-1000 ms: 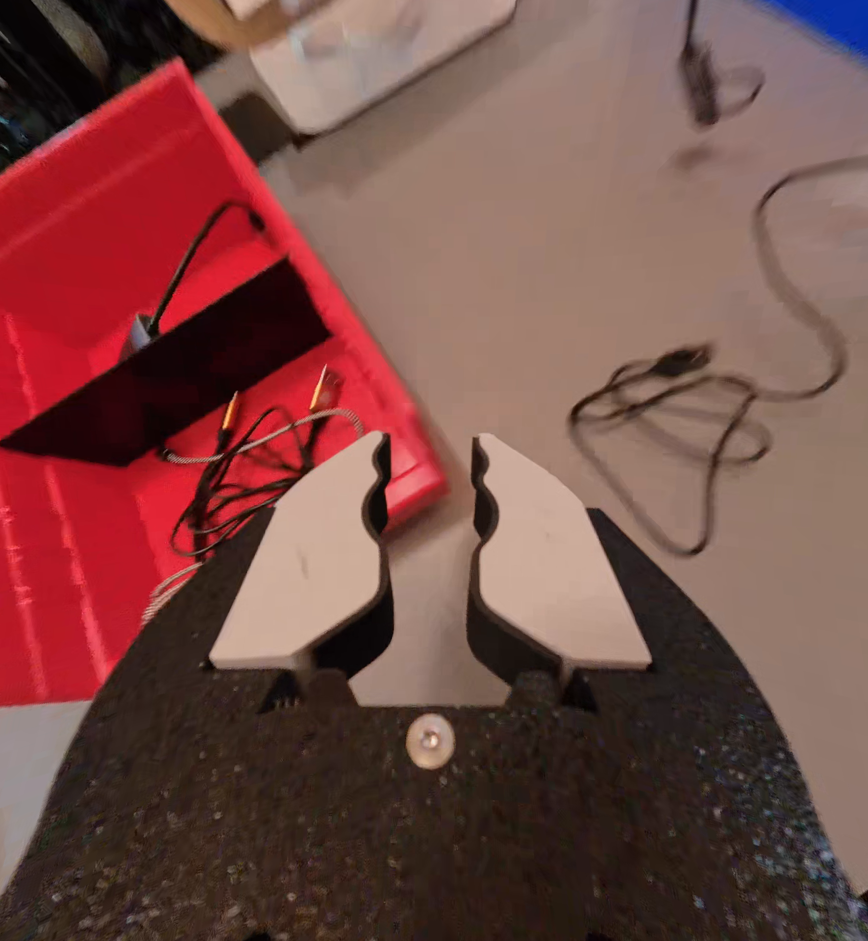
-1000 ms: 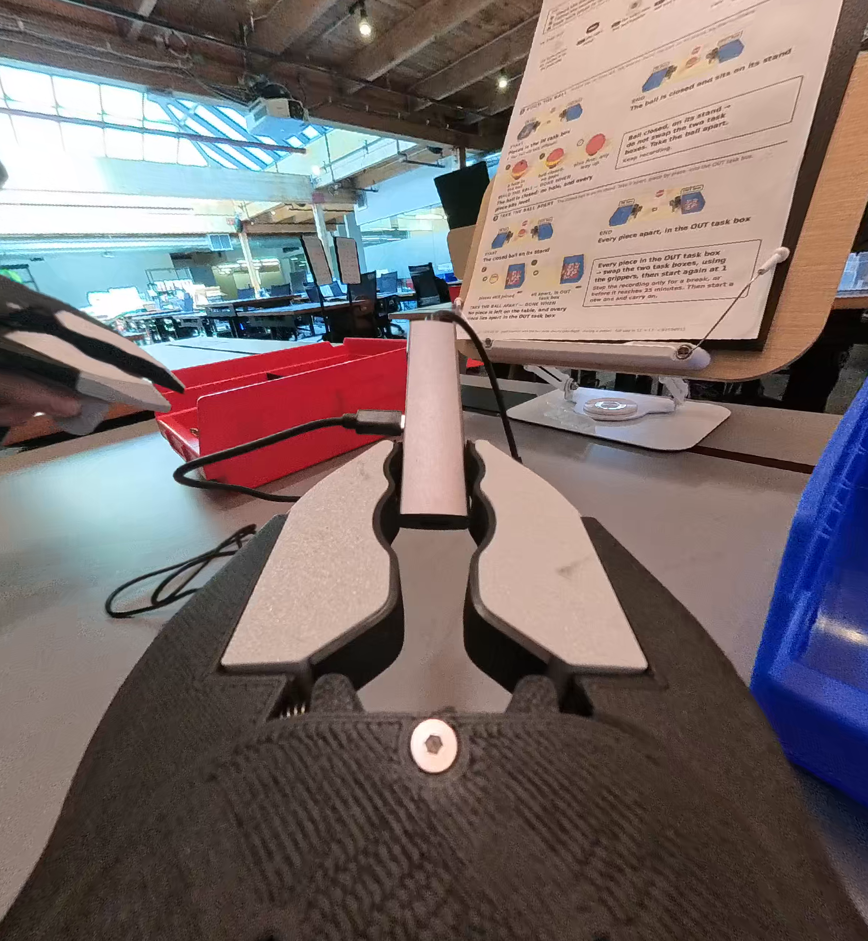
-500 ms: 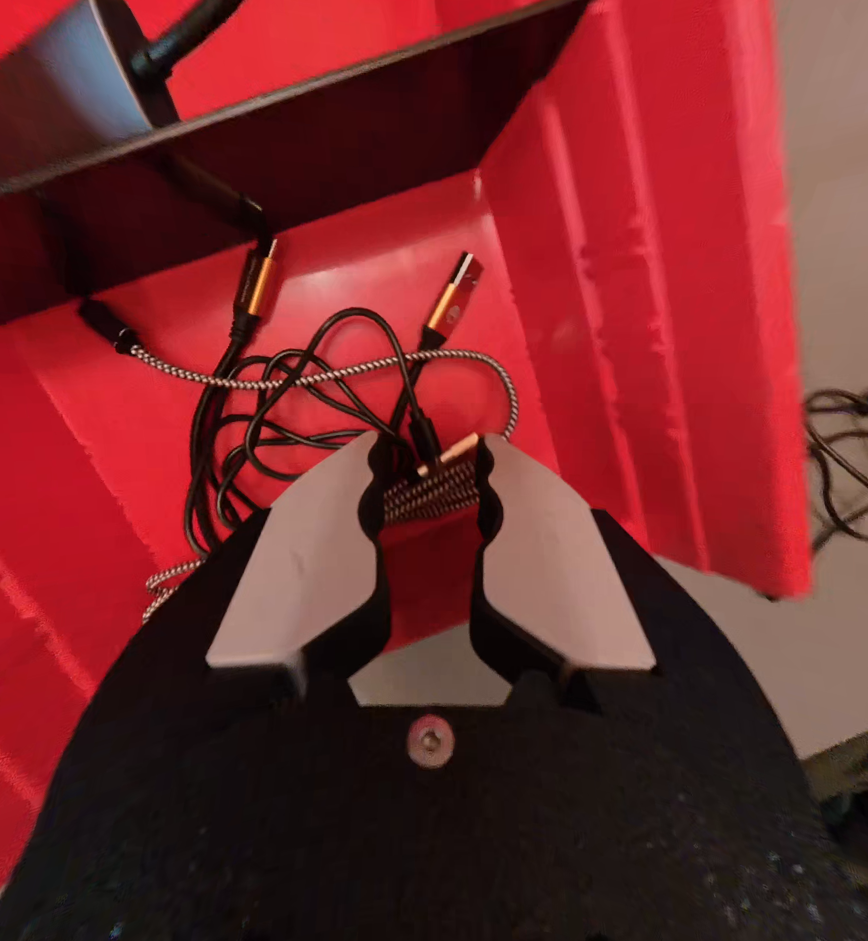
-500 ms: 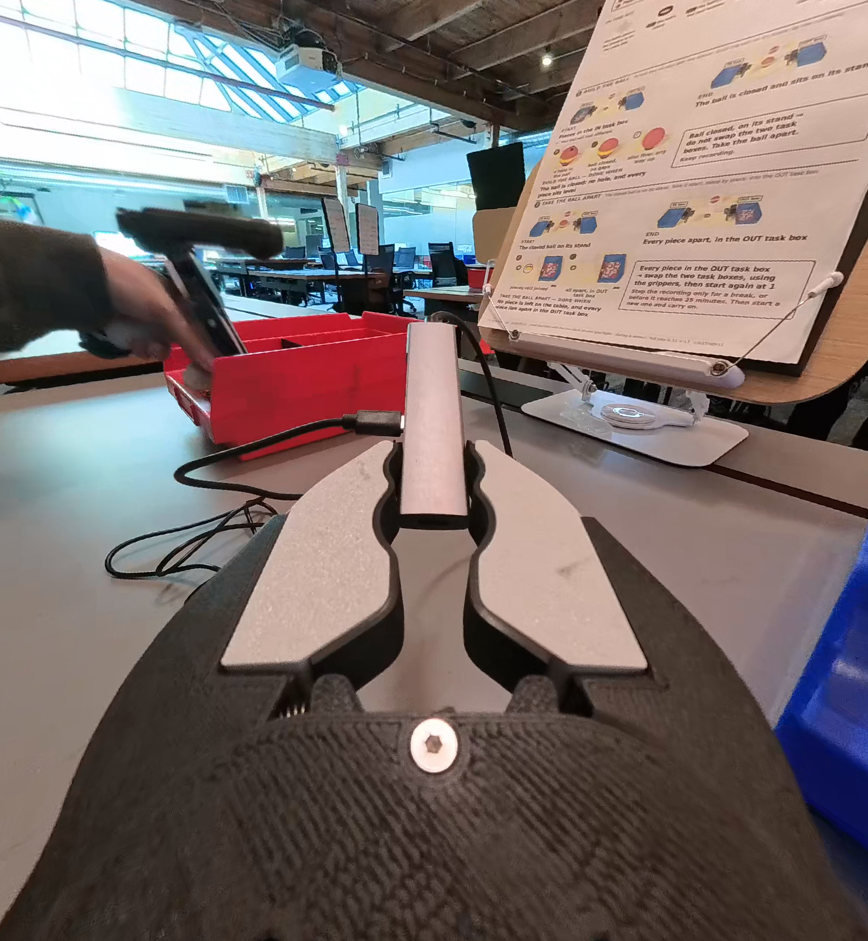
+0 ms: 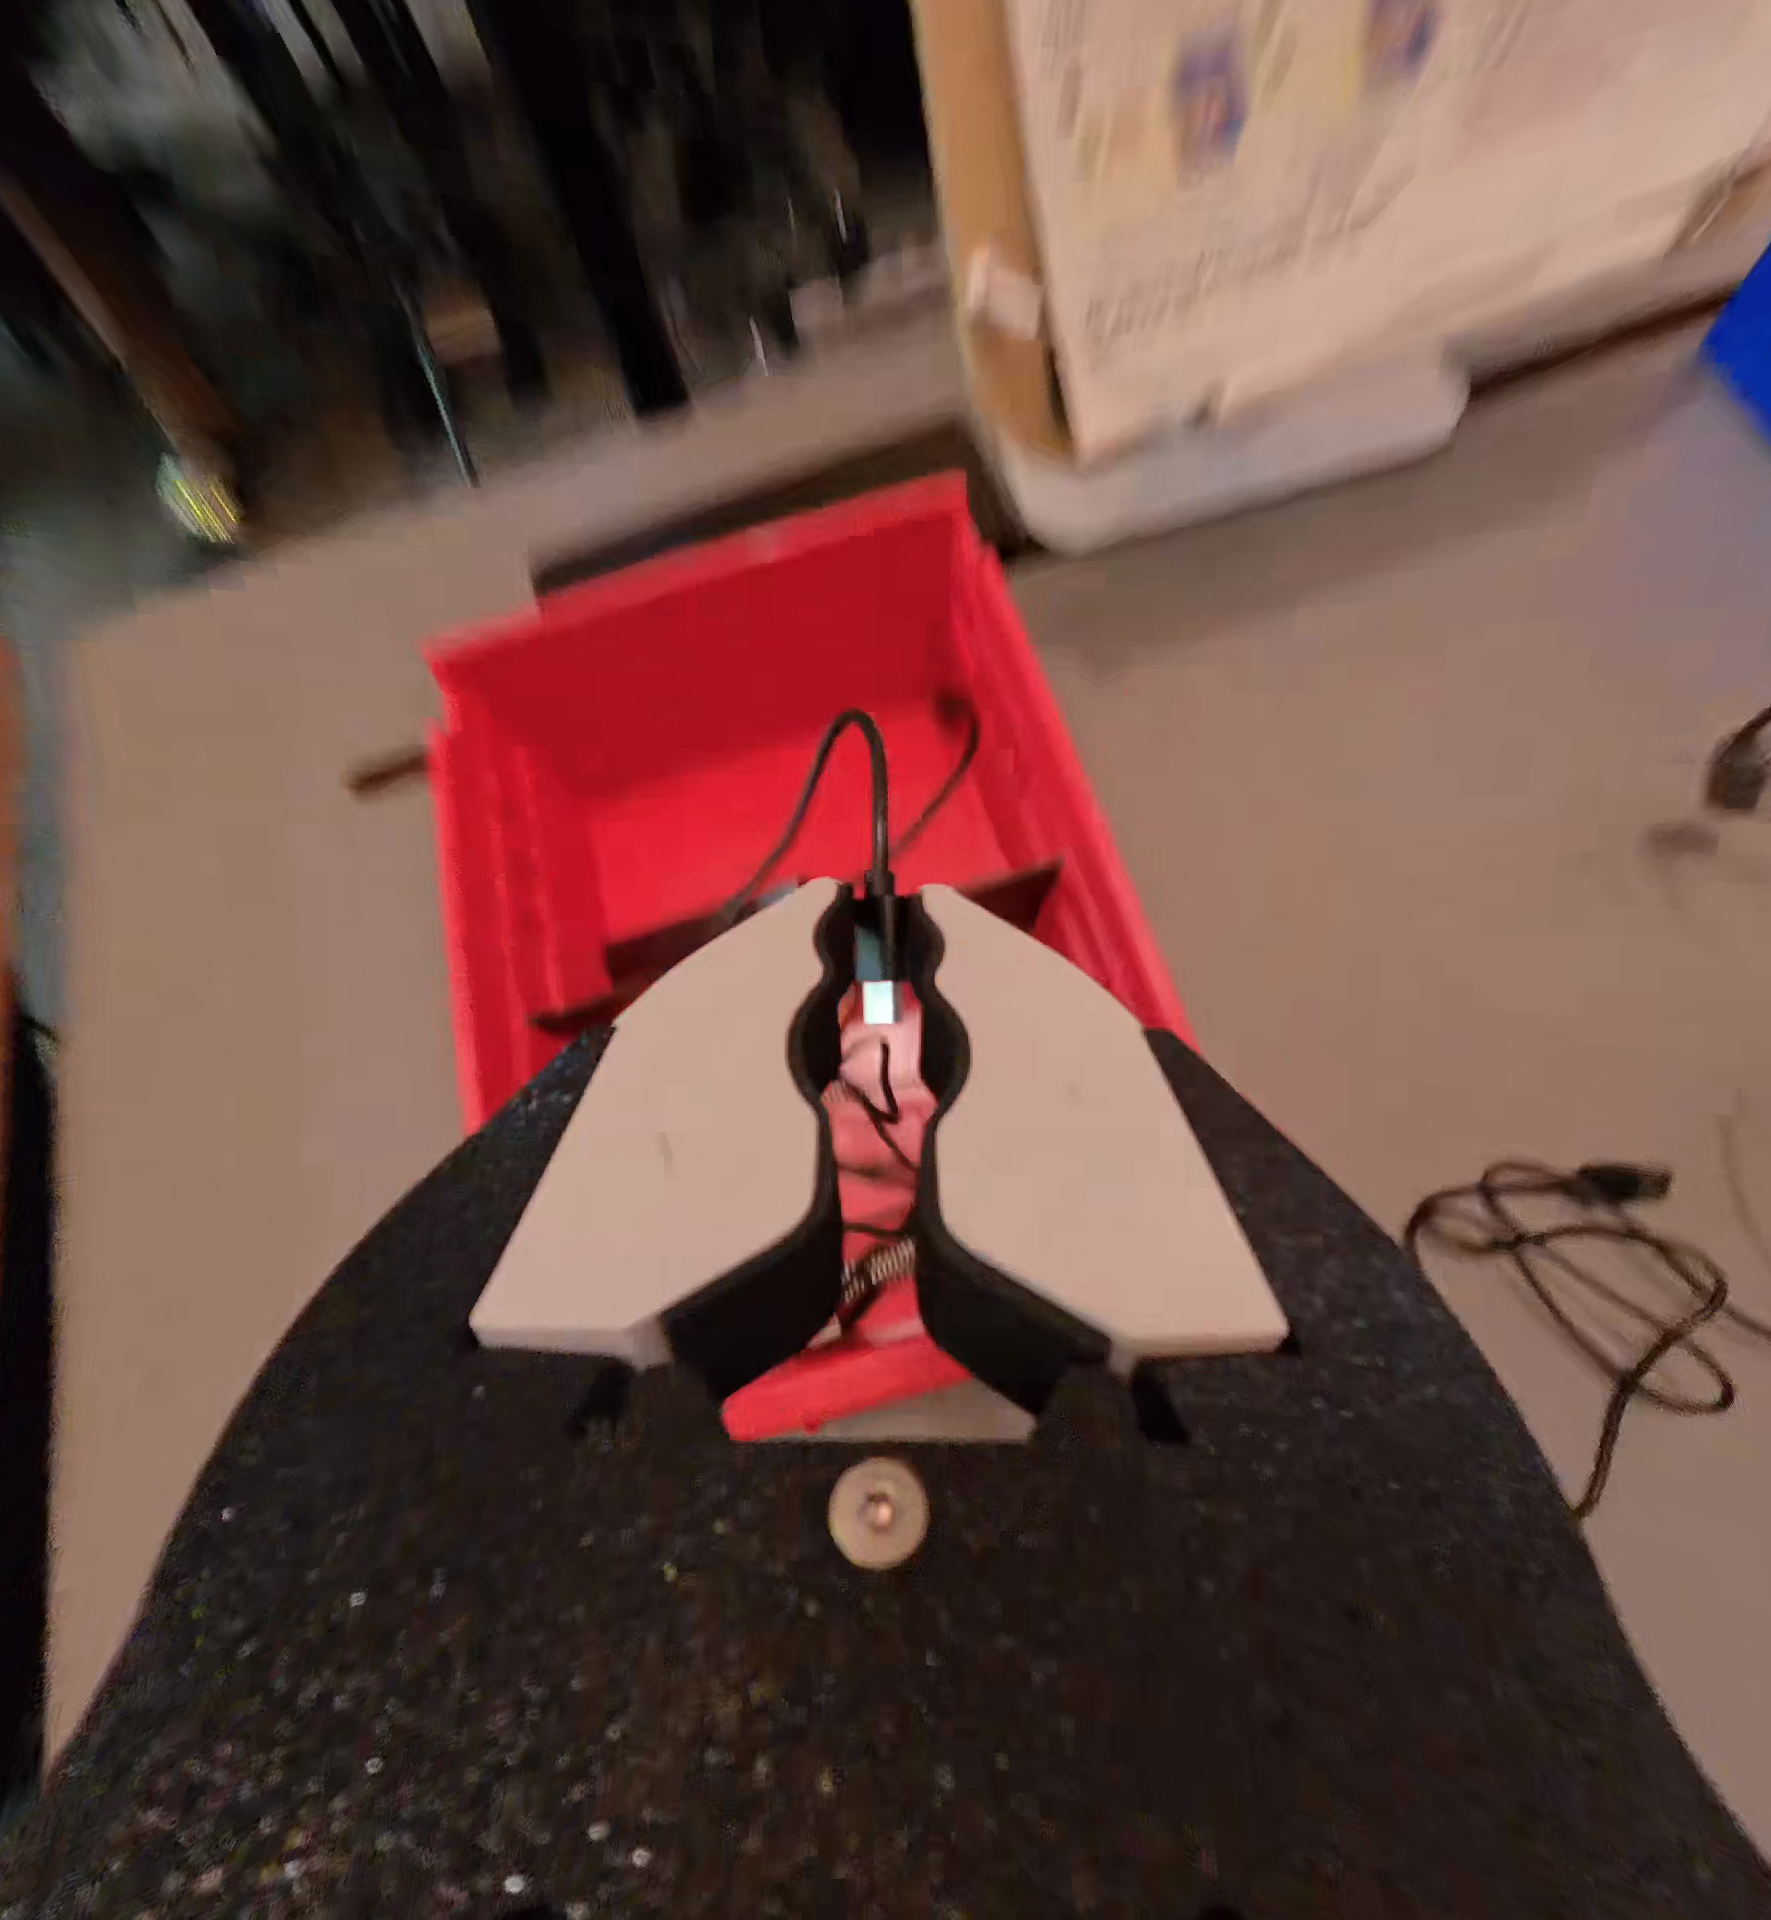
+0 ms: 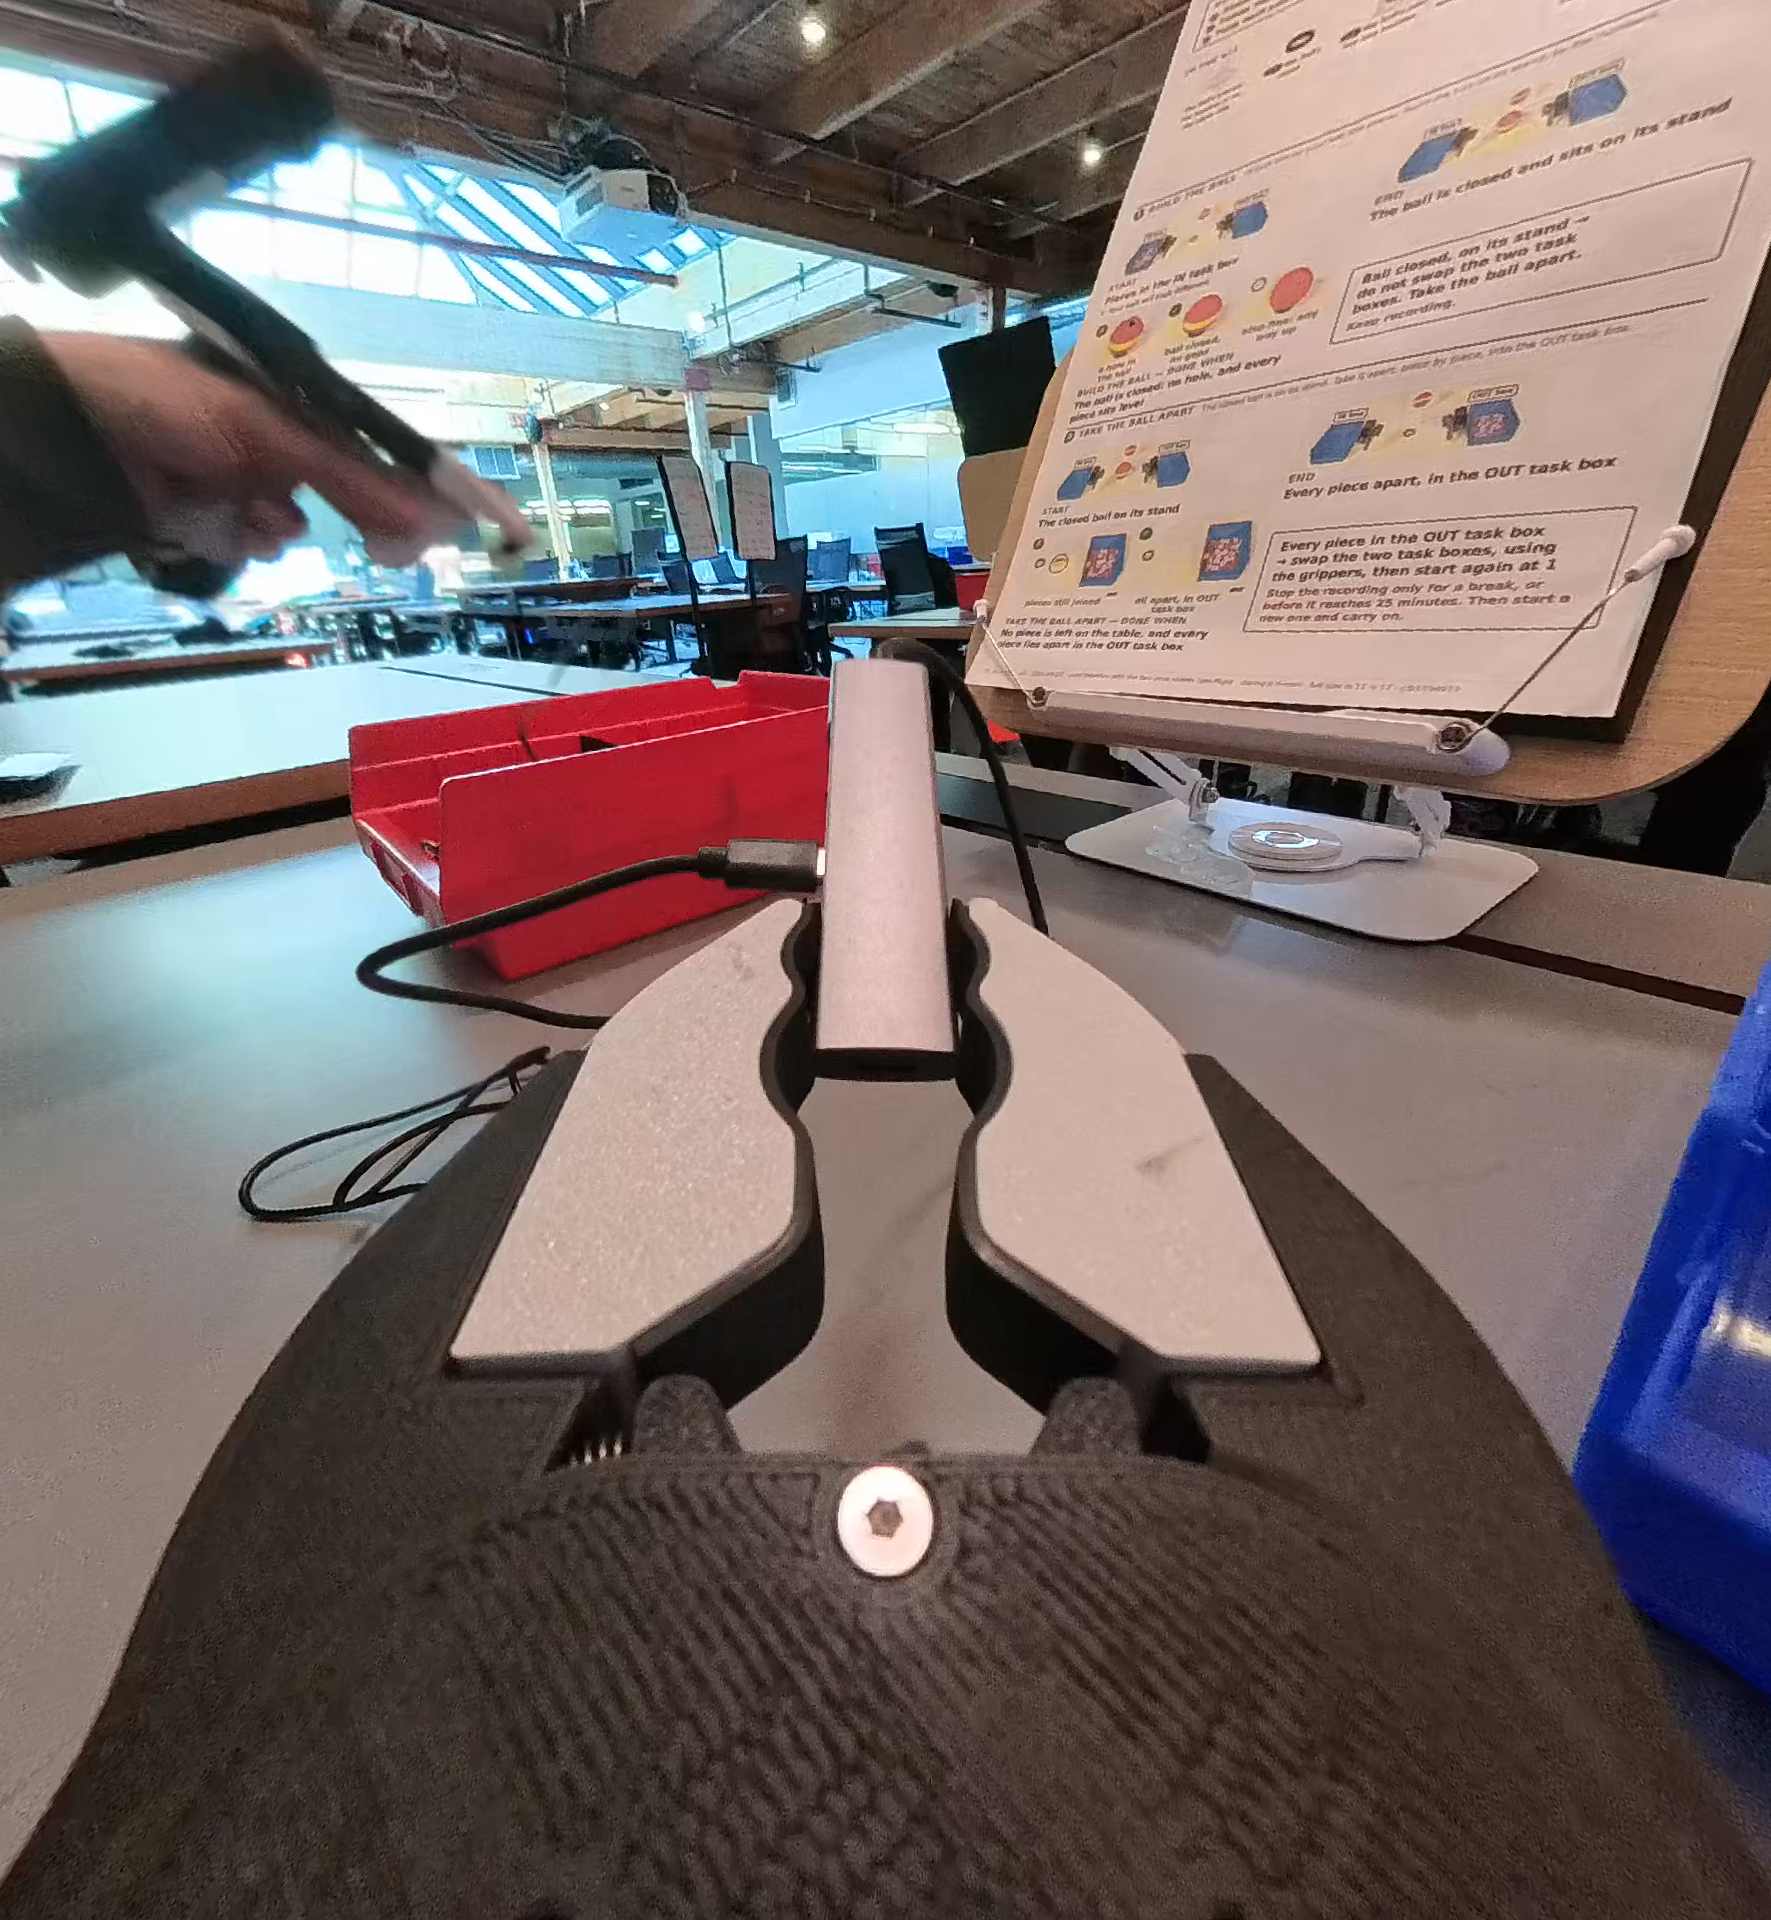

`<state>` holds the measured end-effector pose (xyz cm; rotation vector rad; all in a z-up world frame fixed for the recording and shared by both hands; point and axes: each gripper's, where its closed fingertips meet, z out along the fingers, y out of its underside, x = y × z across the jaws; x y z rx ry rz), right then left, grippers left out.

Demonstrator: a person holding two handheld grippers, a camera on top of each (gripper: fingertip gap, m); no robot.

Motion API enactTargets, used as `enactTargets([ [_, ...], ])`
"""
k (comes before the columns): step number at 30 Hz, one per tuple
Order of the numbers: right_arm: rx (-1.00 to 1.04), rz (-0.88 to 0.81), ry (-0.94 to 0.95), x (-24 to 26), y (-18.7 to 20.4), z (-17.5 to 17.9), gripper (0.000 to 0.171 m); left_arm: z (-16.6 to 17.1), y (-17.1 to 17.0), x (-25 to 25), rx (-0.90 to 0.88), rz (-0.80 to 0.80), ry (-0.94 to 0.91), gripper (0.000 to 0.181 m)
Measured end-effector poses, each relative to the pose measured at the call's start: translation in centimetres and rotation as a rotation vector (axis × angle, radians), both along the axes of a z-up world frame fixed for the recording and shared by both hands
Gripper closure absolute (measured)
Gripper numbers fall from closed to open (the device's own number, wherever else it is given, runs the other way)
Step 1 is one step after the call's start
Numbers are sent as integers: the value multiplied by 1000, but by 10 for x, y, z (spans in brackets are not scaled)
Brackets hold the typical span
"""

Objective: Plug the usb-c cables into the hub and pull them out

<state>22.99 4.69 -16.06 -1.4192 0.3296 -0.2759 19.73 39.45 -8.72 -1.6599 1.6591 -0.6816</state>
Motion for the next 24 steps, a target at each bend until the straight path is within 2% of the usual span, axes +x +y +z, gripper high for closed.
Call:
enactTargets([
  [1,6,-2,6,1,-1,0,147,29,-7,-1,31,-5,-92,172],
  [4,27,-6,28,4,-4,1,147,113,-46,-13,68,-69,-359,172],
  [6,43,-9,43,6,-6,2,147,157,-77,-26,110,-124,-492,172],
  [10,83,-16,73,10,-11,4,147,197,-130,-48,196,-196,-597,172],
  [13,118,-11,100,13,-15,5,147,228,-142,-64,383,-156,-670,172],
  [17,139,-10,123,16,-18,6,147,267,-161,-75,391,-174,-736,172],
  [24,157,-1,136,17,-20,7,147,377,-183,-109,506,-138,-898,173],
])
